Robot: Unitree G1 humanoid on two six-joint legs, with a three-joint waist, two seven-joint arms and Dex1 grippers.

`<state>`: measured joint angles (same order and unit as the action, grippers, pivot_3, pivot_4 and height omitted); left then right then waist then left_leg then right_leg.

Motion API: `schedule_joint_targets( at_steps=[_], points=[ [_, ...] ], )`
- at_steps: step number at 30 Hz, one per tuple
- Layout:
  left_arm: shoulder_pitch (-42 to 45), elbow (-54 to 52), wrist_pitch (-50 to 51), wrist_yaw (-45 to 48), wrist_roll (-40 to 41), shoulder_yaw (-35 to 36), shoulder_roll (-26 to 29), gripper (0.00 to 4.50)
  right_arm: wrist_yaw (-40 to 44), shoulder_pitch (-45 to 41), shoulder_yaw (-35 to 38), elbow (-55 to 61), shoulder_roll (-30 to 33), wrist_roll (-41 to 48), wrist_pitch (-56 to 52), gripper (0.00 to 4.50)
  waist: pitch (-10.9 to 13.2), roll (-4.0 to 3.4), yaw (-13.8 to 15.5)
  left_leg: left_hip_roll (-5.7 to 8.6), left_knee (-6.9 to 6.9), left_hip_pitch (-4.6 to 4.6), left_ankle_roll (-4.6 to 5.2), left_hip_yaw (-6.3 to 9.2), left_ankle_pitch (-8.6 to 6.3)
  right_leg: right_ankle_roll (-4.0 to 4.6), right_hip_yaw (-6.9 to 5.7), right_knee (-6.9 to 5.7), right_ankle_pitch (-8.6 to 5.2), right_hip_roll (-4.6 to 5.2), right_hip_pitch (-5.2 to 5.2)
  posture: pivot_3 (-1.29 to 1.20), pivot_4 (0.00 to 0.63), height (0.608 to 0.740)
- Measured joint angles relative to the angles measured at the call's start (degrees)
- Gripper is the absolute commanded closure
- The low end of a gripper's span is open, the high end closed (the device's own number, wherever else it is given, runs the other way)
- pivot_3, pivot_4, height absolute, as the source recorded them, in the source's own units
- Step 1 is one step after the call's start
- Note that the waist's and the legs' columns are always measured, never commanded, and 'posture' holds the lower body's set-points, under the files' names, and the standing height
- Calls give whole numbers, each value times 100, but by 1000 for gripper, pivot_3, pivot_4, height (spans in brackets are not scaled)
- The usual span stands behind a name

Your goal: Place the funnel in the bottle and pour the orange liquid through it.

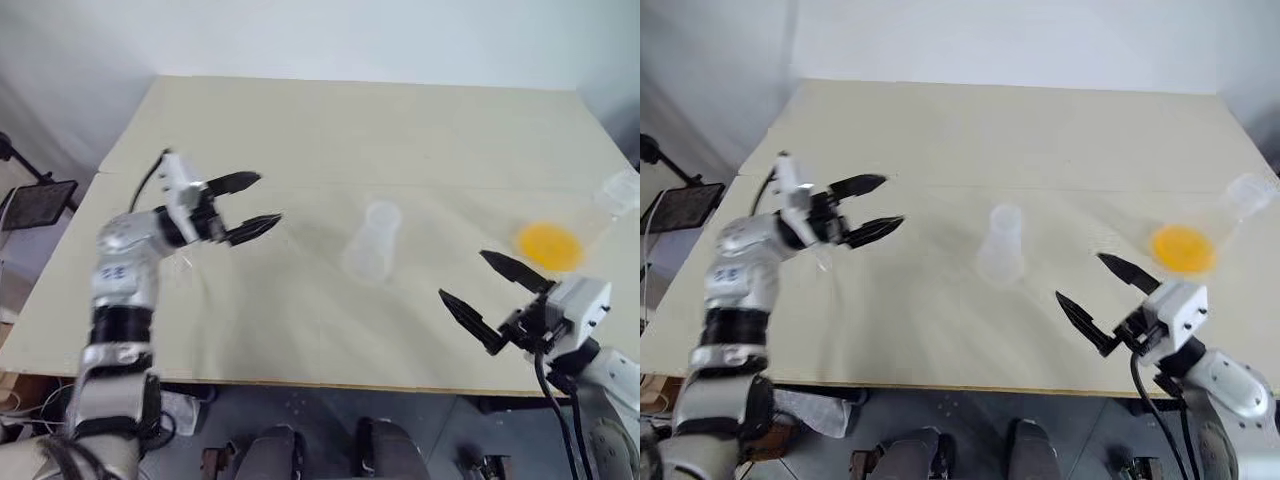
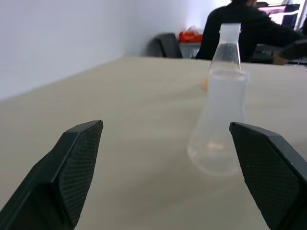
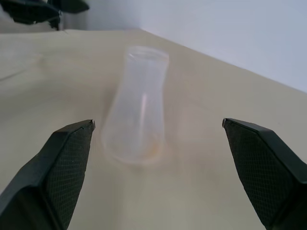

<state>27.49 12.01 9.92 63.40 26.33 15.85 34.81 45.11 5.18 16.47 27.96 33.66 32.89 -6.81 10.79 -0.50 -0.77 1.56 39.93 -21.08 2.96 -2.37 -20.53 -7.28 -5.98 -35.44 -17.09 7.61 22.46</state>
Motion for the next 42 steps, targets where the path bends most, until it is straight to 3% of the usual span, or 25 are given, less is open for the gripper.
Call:
schedule_joint_targets(
  at_steps=[7, 18, 25, 31, 38, 42],
  points=[
    [-2433, -638, 130, -710, 166, 1697, 395, 10, 483, -745, -749, -163, 28, 153, -355, 0, 1, 4, 122, -9, 10, -8, -13, 25, -6, 9, -4, 15, -4, 6, -11, 0, 150, 740],
    [-4399, -1603, 144, -1636, 514, 3126, -110, 10, 1254, -1480, -1428, -491, 142, 129, -458, 0, -1, 12, 168, -18, 2, -5, -24, 30, -16, 10, -6, 46, -5, 9, -21, 0, 150, 740],
    [-4373, -2023, 317, -1985, 612, 2976, -118, 10, 1356, -1603, -1448, -744, 142, 96, -454, 0, -3, 16, 216, -16, 5, -3, -24, 32, -18, 11, -6, 50, -5, 16, -29, 0, 150, 740],
    [-3827, -2397, 671, -2550, 554, 2077, -263, 10, 1339, -1545, -1370, -838, 143, 25, -449, 0, -4, 13, 191, -17, 1, -7, -26, 27, -19, 11, -5, 38, -5, 5, -14, 0, 150, 740],
    [-2696, -1488, 626, -3420, -230, 1312, -299, 10, 1129, -1325, -1343, -734, 134, -1, -451, 0, -5, 16, 201, -15, 3, -9, -25, 17, -18, 10, -10, 25, -5, -7, -7, 0, 150, 740],
    [-2578, -1330, 596, -3424, -262, 1159, -299, 10, 1028, -1208, -1220, -690, 136, -8, -451, 0, -5, 16, 185, -14, 2, -9, -25, 12, -18, 9, -11, 26, -4, -4, -3, 0, 150, 740]
  ],
)
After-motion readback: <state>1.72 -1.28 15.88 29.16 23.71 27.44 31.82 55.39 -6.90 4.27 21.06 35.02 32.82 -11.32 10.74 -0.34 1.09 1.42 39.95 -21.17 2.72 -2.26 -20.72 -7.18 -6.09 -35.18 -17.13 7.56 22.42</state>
